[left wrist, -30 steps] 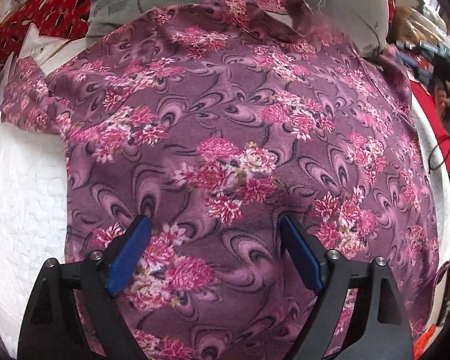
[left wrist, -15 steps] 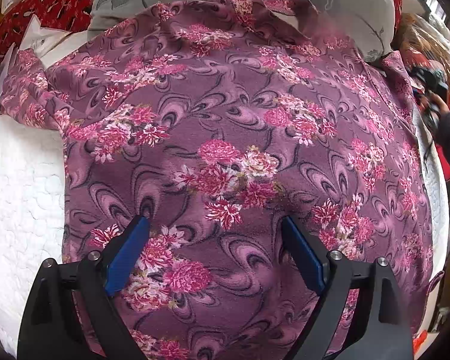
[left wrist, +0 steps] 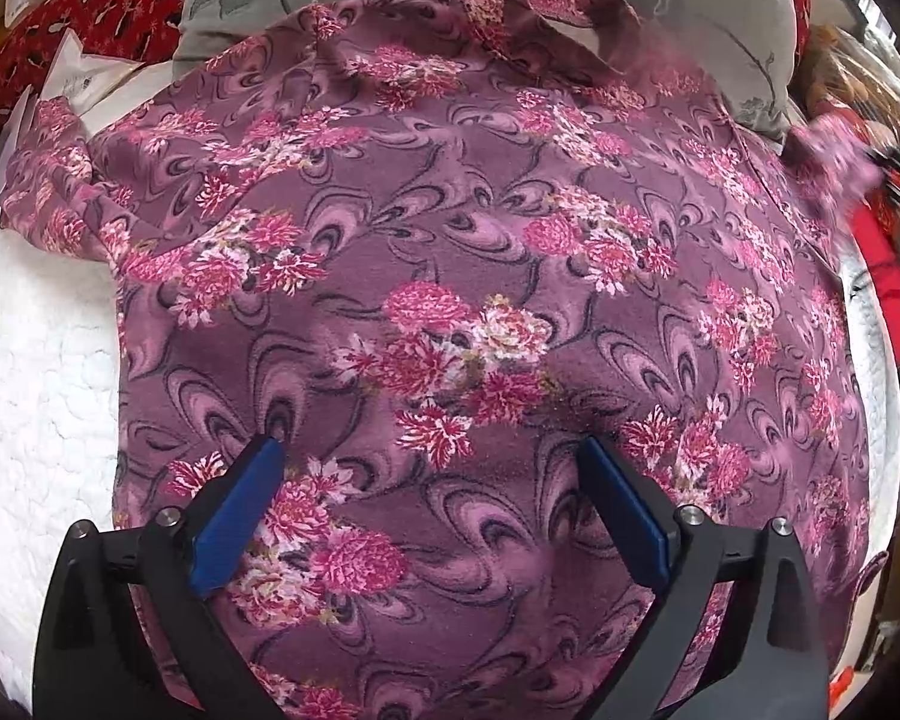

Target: Fold small clothes

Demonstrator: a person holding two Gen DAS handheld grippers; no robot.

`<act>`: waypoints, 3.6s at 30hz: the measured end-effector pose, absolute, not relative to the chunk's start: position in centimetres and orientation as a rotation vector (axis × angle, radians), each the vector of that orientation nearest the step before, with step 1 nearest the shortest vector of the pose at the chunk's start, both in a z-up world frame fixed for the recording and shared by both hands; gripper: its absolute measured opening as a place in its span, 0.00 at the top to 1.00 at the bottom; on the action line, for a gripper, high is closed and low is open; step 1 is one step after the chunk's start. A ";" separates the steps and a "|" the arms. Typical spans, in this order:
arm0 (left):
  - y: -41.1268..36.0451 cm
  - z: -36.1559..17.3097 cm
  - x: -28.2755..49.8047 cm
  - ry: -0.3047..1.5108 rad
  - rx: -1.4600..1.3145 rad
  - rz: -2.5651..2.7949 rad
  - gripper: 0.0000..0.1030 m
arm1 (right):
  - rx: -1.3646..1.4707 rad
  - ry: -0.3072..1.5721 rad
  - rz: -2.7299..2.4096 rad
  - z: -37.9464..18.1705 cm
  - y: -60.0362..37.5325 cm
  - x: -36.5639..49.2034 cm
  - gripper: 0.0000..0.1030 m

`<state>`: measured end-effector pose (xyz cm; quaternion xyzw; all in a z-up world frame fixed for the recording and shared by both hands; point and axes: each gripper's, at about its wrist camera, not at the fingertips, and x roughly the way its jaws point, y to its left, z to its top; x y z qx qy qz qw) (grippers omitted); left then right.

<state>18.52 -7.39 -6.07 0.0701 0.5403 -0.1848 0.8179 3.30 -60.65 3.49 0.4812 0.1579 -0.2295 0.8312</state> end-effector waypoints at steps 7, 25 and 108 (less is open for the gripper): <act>-7.5 -6.0 18.4 1.152 0.134 -0.374 0.04 | 1.031 0.475 -0.704 4.0 -63.7 -6.8 0.88; -7.6 -5.9 18.3 1.174 0.144 -0.355 0.03 | 1.534 0.295 -0.752 -8.3 -63.9 -12.9 0.51; -2.2 -2.6 25.5 1.189 -0.124 -0.297 0.88 | 0.825 0.839 -0.202 -2.1 -35.6 4.0 0.87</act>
